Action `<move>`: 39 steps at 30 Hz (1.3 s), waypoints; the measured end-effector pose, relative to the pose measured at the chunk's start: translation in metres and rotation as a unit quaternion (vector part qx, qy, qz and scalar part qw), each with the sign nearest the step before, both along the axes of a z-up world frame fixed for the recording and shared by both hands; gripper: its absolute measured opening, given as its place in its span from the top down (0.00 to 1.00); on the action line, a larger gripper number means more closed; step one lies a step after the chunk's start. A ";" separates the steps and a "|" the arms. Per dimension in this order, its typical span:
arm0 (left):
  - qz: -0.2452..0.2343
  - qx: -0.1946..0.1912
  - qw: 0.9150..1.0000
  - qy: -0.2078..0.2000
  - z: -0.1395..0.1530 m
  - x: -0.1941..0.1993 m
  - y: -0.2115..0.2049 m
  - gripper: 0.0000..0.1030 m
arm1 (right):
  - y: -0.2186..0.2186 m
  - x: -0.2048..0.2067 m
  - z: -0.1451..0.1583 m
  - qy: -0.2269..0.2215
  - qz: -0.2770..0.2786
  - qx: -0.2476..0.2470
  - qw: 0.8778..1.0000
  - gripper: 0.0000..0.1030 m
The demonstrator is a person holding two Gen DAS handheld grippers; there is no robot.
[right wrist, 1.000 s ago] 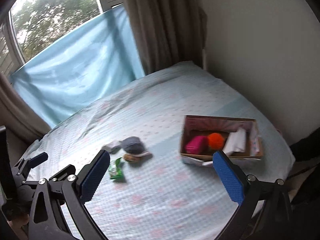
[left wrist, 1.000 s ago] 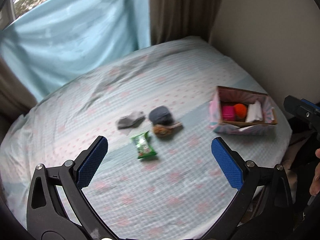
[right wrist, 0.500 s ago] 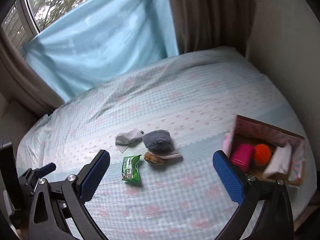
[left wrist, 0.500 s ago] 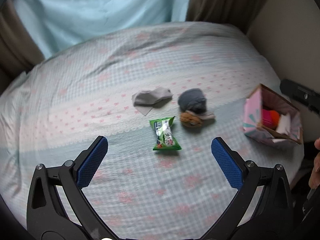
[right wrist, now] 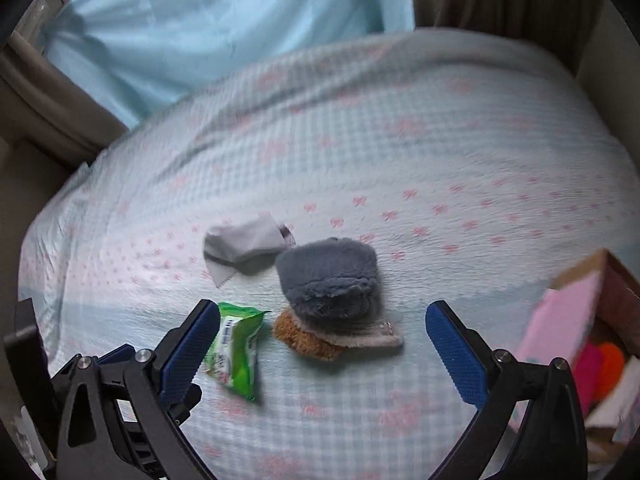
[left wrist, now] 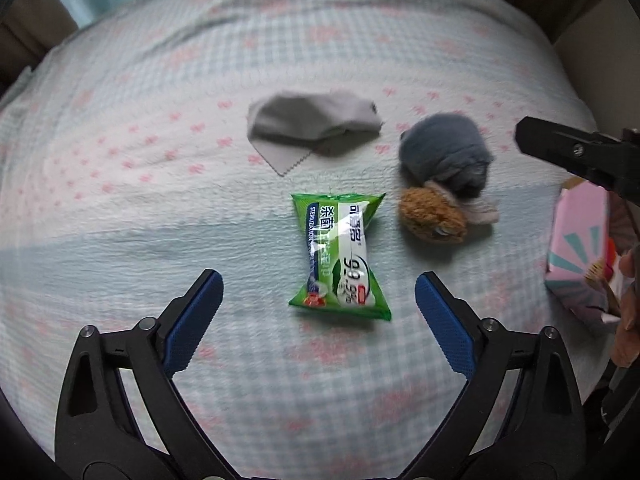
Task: Organize soft objects
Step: 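Grasp the green wet-wipe pack with the left tool while the right tool grasps the grey plush, then carry wipe pack and grey plush into the box and open both tools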
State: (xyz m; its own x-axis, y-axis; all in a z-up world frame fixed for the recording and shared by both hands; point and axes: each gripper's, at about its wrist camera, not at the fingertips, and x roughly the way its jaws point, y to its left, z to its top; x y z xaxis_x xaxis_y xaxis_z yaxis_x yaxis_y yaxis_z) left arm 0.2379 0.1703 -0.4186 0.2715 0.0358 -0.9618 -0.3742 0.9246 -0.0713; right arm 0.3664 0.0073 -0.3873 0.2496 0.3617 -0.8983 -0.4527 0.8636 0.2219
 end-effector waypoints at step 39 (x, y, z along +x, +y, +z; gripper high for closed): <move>-0.005 0.001 1.000 0.020 -0.004 0.015 0.000 0.65 | 0.010 0.024 -0.021 0.017 0.019 -0.007 1.000 0.51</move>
State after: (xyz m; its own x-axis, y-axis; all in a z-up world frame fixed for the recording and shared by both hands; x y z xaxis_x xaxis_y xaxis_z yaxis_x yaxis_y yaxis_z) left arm 0.2528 0.1706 -0.4222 0.2330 0.0351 -0.9718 -0.3669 0.9287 -0.0545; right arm 0.3901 0.0177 -0.4084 0.2057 0.3571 -0.9111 -0.4772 0.8494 0.2252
